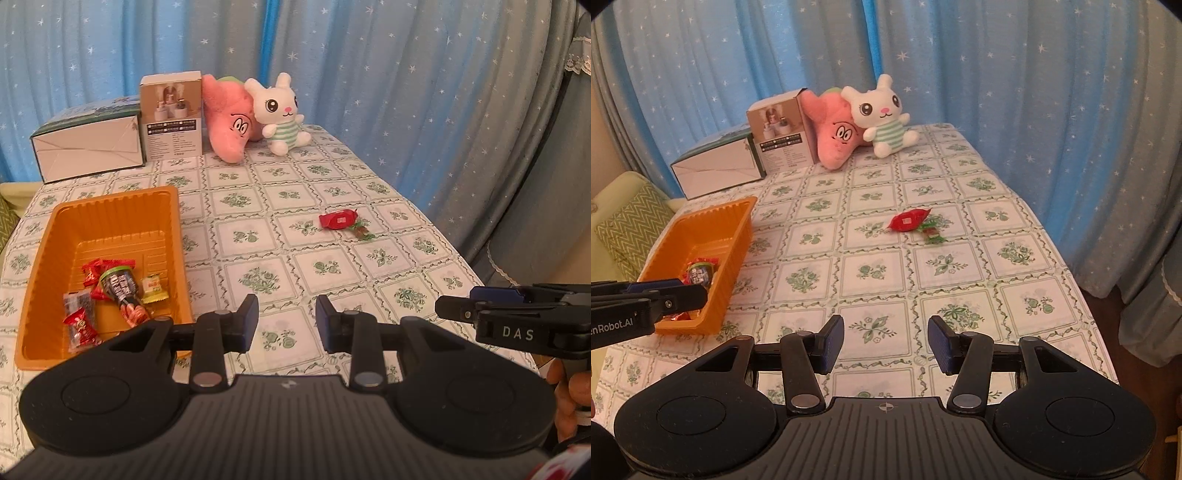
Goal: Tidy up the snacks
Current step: 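Move both open tools toward the red candy and green-wrapped chocolate on the table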
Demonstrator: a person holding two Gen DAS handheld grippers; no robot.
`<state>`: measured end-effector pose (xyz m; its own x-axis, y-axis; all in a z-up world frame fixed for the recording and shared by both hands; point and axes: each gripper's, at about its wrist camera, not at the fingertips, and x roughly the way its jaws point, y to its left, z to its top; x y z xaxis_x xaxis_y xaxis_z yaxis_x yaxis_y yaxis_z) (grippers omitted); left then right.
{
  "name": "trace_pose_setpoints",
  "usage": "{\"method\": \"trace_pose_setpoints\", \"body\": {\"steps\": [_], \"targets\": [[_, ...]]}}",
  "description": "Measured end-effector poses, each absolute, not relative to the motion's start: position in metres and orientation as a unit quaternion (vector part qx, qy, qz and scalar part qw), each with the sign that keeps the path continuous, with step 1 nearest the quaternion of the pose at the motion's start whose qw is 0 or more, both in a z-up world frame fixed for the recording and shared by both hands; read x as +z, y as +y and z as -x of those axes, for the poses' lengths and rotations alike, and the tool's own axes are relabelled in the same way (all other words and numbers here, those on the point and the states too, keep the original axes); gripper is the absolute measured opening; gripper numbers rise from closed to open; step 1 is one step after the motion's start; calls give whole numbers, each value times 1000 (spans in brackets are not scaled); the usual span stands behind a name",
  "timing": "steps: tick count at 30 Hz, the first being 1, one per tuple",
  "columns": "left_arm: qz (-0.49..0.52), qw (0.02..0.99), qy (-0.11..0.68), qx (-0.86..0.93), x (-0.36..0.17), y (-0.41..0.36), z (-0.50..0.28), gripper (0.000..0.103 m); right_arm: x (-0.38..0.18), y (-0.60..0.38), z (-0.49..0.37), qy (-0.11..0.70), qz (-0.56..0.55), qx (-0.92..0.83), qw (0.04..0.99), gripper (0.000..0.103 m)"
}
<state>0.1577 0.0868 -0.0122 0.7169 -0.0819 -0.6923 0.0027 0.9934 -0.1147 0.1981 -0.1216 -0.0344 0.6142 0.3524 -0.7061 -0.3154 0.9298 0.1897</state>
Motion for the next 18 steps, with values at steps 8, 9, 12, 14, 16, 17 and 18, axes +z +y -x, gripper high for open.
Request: {"method": "trace_pose_setpoints", "body": {"steps": [8, 9, 12, 14, 16, 17, 18], "targets": [[34, 926, 373, -40, -12, 74, -174, 34, -35, -132, -208, 393, -23, 177, 902, 51], [30, 926, 373, -42, -12, 72, -177, 35, -34, -133, -210, 392, -22, 176, 903, 51], [23, 927, 373, -43, -12, 69, -186, 44, -32, -136, -217, 387, -22, 178, 904, 51], [22, 927, 372, -42, -12, 68, -194, 49, -31, -137, -222, 381, -19, 182, 906, 51], [24, 927, 372, -44, -13, 67, -203, 55, -31, -139, -230, 375, -15, 186, 908, 51], [23, 927, 372, -44, -14, 66, -208, 57, -32, -139, -235, 372, -14, 186, 909, 51], [22, 927, 372, -45, -15, 66, -213, 58, -33, -140, -239, 370, -13, 187, 910, 51]]}}
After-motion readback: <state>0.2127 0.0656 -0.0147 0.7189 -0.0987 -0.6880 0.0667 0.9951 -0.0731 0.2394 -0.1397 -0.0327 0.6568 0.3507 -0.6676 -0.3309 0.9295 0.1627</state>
